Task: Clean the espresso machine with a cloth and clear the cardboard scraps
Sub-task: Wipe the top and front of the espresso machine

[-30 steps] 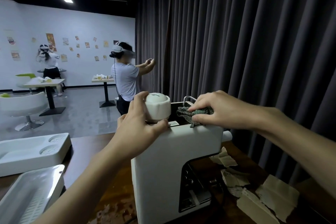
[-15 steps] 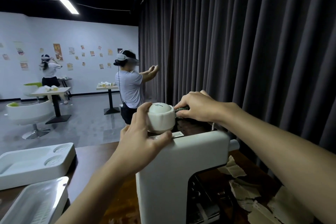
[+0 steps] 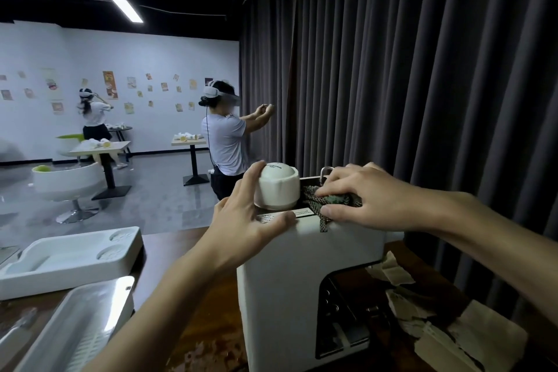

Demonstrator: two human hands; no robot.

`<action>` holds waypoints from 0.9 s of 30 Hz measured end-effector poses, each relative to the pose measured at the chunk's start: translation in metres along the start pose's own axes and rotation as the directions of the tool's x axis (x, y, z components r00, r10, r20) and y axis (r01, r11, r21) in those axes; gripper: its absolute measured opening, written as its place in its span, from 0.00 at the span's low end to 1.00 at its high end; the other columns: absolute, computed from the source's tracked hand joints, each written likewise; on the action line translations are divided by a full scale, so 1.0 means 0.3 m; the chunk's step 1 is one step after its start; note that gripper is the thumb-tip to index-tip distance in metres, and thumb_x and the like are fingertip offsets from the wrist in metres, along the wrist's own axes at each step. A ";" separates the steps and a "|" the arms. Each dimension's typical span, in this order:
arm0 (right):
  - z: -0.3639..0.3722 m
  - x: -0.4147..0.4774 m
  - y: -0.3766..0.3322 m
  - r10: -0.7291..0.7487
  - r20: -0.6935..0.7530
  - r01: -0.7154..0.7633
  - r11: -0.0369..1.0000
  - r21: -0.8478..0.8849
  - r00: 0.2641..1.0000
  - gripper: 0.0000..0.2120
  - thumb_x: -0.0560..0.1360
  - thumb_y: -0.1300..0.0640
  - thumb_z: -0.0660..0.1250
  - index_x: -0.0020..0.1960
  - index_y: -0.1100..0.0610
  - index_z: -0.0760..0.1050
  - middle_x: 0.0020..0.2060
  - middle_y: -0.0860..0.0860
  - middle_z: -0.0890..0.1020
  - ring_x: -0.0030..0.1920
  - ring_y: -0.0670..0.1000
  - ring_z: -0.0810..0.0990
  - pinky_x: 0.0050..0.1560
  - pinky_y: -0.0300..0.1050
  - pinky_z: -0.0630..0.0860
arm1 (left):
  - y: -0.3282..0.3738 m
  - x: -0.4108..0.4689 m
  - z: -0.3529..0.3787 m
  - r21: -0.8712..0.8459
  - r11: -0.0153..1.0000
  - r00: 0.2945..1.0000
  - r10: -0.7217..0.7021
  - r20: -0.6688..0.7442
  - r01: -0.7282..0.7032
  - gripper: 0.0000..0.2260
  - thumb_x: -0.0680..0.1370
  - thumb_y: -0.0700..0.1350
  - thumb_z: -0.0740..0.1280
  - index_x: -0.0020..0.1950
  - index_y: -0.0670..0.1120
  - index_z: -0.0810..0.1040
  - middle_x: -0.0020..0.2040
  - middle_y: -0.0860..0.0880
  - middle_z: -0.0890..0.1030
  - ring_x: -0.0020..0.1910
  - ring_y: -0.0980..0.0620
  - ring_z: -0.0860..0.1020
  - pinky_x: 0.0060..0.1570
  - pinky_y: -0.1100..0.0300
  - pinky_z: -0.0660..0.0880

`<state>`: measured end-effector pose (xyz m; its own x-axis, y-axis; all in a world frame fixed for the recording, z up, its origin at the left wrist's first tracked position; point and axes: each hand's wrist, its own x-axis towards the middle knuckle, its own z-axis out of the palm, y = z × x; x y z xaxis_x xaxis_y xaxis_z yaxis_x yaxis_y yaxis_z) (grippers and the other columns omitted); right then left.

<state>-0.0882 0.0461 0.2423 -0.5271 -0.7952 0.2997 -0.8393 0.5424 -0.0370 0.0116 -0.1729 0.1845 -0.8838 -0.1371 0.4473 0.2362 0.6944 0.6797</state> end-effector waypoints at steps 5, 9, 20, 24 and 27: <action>0.020 0.053 0.022 0.013 -0.014 -0.012 0.998 0.058 1.000 0.20 0.77 0.39 0.62 0.66 0.45 0.75 0.68 0.41 0.71 0.67 0.43 0.69 0.71 0.54 0.60 | -0.016 -0.003 -0.008 -0.012 1.000 0.999 0.023 0.027 -0.022 0.40 0.67 0.71 0.65 0.74 0.71 0.49 0.73 0.60 0.67 0.72 0.53 0.69 0.74 0.41 0.62; 0.045 0.168 0.046 0.028 0.012 -0.027 0.999 -0.042 1.000 0.17 0.78 0.40 0.60 0.64 0.43 0.77 0.65 0.39 0.75 0.66 0.44 0.72 0.67 0.53 0.60 | -0.027 -0.005 -0.004 -0.039 0.999 0.999 0.035 0.024 -0.034 0.39 0.67 0.71 0.65 0.74 0.71 0.50 0.73 0.62 0.66 0.73 0.51 0.68 0.73 0.41 0.63; 0.060 0.297 0.021 0.104 0.074 -0.103 0.994 -0.023 0.992 0.11 0.81 0.46 0.58 0.55 0.38 0.79 0.55 0.42 0.79 0.62 0.50 0.73 0.67 0.57 0.58 | -0.058 -0.009 -0.007 -0.048 0.997 0.996 0.069 0.050 -0.067 0.41 0.67 0.73 0.63 0.76 0.70 0.48 0.74 0.62 0.65 0.74 0.54 0.66 0.74 0.42 0.62; 0.037 0.209 0.010 0.057 0.083 -0.050 0.995 -0.081 0.995 0.13 0.80 0.45 0.58 0.61 0.40 0.77 0.60 0.42 0.77 0.63 0.48 0.72 0.66 0.57 0.59 | -0.057 -0.010 -0.004 -0.052 0.996 0.996 0.080 0.044 -0.078 0.40 0.68 0.72 0.63 0.76 0.70 0.48 0.75 0.60 0.66 0.73 0.52 0.68 0.73 0.42 0.63; 0.019 0.116 -0.004 0.028 0.045 -0.023 0.994 -0.103 0.999 0.15 0.79 0.43 0.58 0.63 0.41 0.77 0.61 0.40 0.75 0.64 0.44 0.70 0.66 0.54 0.59 | -0.055 -0.011 -0.004 -0.045 0.996 0.996 0.077 0.042 -0.075 0.41 0.68 0.72 0.62 0.77 0.69 0.48 0.76 0.59 0.65 0.74 0.52 0.67 0.73 0.42 0.63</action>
<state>-0.1064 0.0162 0.2473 -0.5560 -0.7909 0.2557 -0.8086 0.5859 0.0541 0.0111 -0.1845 0.1725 -0.8794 -0.0532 0.4732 0.3197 0.6703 0.6696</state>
